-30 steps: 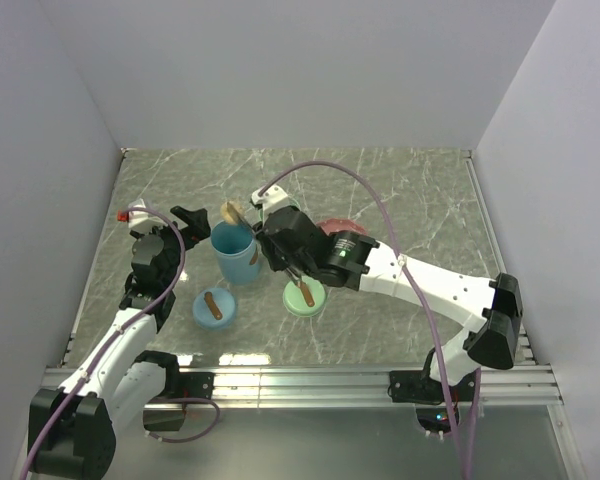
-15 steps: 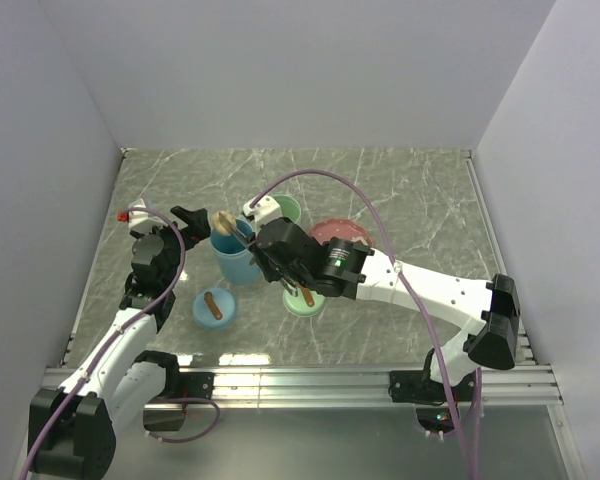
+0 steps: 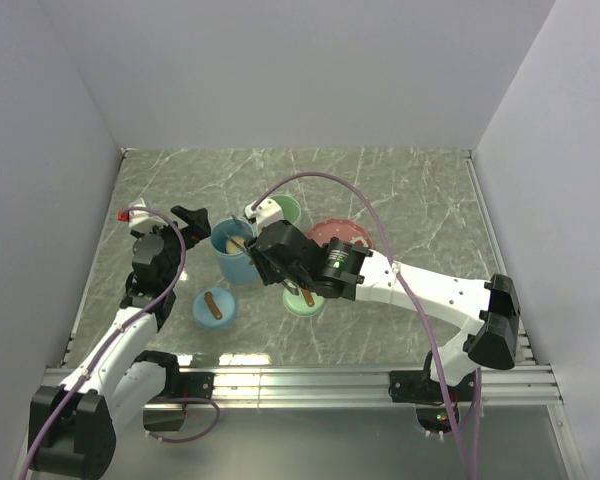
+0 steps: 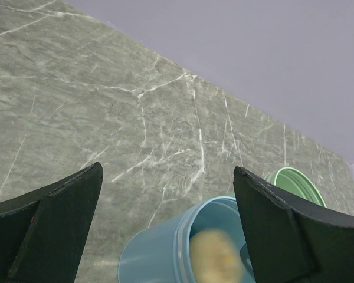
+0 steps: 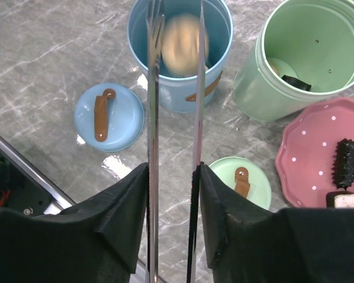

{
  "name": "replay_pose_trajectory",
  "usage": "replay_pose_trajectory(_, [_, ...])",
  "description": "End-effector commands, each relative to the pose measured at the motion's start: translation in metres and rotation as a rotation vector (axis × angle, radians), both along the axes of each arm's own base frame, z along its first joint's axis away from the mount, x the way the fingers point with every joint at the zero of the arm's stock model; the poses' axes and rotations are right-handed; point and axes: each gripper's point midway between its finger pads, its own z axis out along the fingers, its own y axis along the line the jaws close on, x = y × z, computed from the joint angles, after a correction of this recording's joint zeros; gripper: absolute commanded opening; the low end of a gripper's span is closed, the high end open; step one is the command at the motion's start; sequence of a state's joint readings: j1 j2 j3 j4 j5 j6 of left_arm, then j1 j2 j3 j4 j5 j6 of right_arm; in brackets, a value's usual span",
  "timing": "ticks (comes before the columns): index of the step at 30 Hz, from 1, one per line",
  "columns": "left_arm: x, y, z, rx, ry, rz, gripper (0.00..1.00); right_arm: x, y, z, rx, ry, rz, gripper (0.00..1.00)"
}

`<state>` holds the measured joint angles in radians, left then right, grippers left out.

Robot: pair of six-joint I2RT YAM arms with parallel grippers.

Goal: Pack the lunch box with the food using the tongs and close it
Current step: Place the food into the lunch box, then pick up the food using the clamp

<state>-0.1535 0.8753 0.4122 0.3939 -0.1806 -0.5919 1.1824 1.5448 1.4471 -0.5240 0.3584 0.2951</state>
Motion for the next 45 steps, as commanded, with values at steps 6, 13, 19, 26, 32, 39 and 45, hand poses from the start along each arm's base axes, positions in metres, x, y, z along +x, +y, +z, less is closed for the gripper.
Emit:
replay_pose_trajectory(6, [0.003,-0.001,0.010,-0.015,-0.043,-0.004,1.00,0.004,-0.001,0.015,0.034,-0.050,-0.027,0.49])
replay_pose_trajectory(13, [0.003,-0.001,0.011,-0.015,-0.044,-0.007,1.00,0.009,-0.023,0.019,0.028,-0.073,-0.104,0.49])
replay_pose_trajectory(19, [0.003,-0.001,0.011,-0.018,-0.046,-0.007,0.99,0.018,-0.074,0.017,0.053,-0.081,-0.261,0.49])
replay_pose_trajectory(26, [0.003,-0.002,0.010,-0.020,-0.043,-0.008,0.99,0.032,-0.138,-0.003,0.091,-0.045,-0.412,0.49])
replay_pose_trajectory(32, [0.005,-0.002,0.009,-0.019,-0.037,-0.013,0.99,0.034,-0.164,-0.033,0.072,-0.002,-0.463,0.50])
replay_pose_trajectory(39, [0.004,-0.002,0.009,-0.019,-0.038,-0.013,0.99,0.045,-0.185,-0.072,0.055,0.068,-0.521,0.50])
replay_pose_trajectory(45, [0.004,-0.003,0.010,-0.023,-0.040,-0.014,1.00,0.051,-0.194,-0.094,0.048,0.113,-0.537,0.50])
